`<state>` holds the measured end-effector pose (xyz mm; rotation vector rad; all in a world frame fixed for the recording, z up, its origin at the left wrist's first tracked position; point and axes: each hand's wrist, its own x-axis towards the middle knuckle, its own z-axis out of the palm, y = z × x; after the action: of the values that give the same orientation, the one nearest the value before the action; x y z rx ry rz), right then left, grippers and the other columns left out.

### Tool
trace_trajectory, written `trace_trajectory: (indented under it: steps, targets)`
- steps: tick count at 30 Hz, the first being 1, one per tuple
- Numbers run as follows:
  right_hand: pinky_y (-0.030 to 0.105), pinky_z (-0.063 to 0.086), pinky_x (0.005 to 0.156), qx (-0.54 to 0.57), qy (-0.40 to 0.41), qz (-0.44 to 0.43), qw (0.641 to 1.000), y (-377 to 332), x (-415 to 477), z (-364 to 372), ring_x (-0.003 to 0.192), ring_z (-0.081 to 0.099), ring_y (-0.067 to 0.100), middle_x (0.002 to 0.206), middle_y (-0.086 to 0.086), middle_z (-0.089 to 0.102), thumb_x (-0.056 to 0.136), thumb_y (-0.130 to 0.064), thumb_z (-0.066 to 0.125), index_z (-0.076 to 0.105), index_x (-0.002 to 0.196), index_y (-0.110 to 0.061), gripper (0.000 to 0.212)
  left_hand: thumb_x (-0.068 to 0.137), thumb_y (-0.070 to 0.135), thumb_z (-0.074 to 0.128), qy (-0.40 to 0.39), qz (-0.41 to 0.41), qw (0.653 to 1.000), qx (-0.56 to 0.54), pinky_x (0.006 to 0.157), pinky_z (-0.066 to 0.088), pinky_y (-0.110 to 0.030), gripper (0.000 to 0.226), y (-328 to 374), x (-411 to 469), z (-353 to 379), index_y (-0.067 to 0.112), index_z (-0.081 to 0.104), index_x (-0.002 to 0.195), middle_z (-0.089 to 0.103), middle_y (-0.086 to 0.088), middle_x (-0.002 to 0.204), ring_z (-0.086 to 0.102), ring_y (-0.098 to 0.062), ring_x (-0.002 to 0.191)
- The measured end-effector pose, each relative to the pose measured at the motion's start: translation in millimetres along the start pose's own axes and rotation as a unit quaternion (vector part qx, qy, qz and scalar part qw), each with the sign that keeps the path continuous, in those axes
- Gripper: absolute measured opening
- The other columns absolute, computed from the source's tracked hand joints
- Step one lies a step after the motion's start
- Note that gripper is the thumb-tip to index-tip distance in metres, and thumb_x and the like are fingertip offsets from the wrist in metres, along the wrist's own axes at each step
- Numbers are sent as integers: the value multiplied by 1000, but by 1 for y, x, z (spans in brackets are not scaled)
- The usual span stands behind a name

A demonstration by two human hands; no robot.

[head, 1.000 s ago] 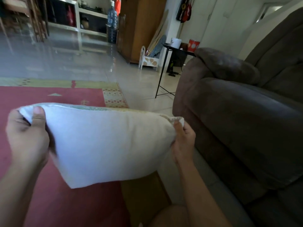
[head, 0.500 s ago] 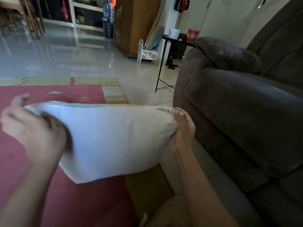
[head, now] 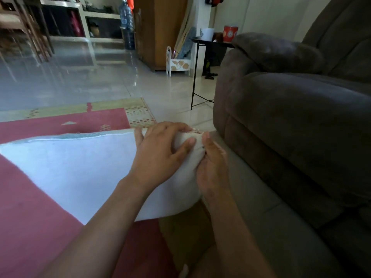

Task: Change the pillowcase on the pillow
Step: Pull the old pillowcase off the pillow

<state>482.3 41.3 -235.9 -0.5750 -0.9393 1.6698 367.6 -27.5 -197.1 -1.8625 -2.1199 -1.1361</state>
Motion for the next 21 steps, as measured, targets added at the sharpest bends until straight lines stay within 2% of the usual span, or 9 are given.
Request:
trace_trajectory:
  steps: [3, 5, 6, 9, 11, 12, 14, 18, 21]
  targets:
    - [35, 58, 89, -25, -43, -9, 999, 5, 0, -3, 99, 71, 28, 104, 19, 73, 99, -20, 51, 68, 103, 4, 30, 92, 43, 64, 36, 32, 992, -120, 89, 50, -40, 12, 11, 12, 4, 32, 64, 98, 67, 16, 97, 62, -6, 93]
    - [33, 59, 86, -5, -56, -17, 998, 6, 1, -7, 96, 71, 28, 100, 20, 73, 97, -19, 52, 66, 100, 9, 31, 91, 35, 71, 20, 16, 987, -161, 76, 50, -23, 6, 14, 14, 2, 31, 65, 90, 69, 14, 90, 64, -4, 86]
    - [33, 59, 85, -7, -57, -21, 998, 6, 3, -10, 95, 71, 28, 99, 21, 72, 94, -21, 54, 64, 100, 13, 36, 89, 32, 73, 8, 15, 986, -168, 73, 50, -19, 6, 13, 14, 0, 33, 66, 88, 70, 13, 90, 65, -4, 85]
    - [29, 59, 79, -41, -39, -24, 998, 13, 10, -15, 89, 72, 23, 96, 21, 71, 87, -28, 61, 57, 102, 20, 51, 88, 23, 75, -15, 42, 989, -144, 78, 54, -24, 13, 9, 12, -5, 36, 70, 89, 74, 14, 92, 68, -4, 88]
    - [22, 57, 72, -85, -40, -21, 995, 20, 17, -23, 80, 71, 15, 86, 7, 73, 91, -33, 66, 63, 92, 5, 38, 86, 18, 77, -27, 45, 992, -118, 80, 54, -22, 16, 10, 12, -7, 33, 74, 91, 75, 15, 93, 69, -2, 88]
    - [20, 56, 67, -95, -38, -25, 994, 20, 16, -26, 74, 70, 10, 78, 0, 72, 96, -26, 62, 64, 87, -4, 23, 84, 16, 77, -34, 41, 993, -106, 80, 54, -22, 15, 11, 13, -8, 31, 76, 90, 75, 14, 92, 69, -1, 87]
    - [18, 56, 66, -91, -51, -44, 994, 15, 12, -29, 72, 70, 7, 73, -4, 72, 92, -18, 58, 64, 82, -10, 14, 83, 15, 76, -51, 36, 995, -75, 78, 53, -23, 14, 14, 14, -11, 27, 77, 89, 75, 11, 88, 69, -2, 84]
    - [13, 53, 63, -103, -44, -71, 991, 13, 9, -30, 66, 68, 1, 65, -10, 71, 98, -10, 50, 63, 79, -12, 23, 86, 14, 74, -58, 64, 996, -24, 79, 51, -16, 17, 16, 17, -13, 24, 80, 98, 77, 12, 94, 69, 0, 88]
    - [16, 54, 62, -83, -31, -69, 994, 12, 8, -27, 65, 66, 3, 66, -8, 68, 99, -9, 53, 65, 78, -12, 24, 88, 16, 72, -46, 91, 995, -19, 78, 50, -10, 16, 19, 16, -11, 24, 81, 99, 78, 12, 95, 69, 0, 90]
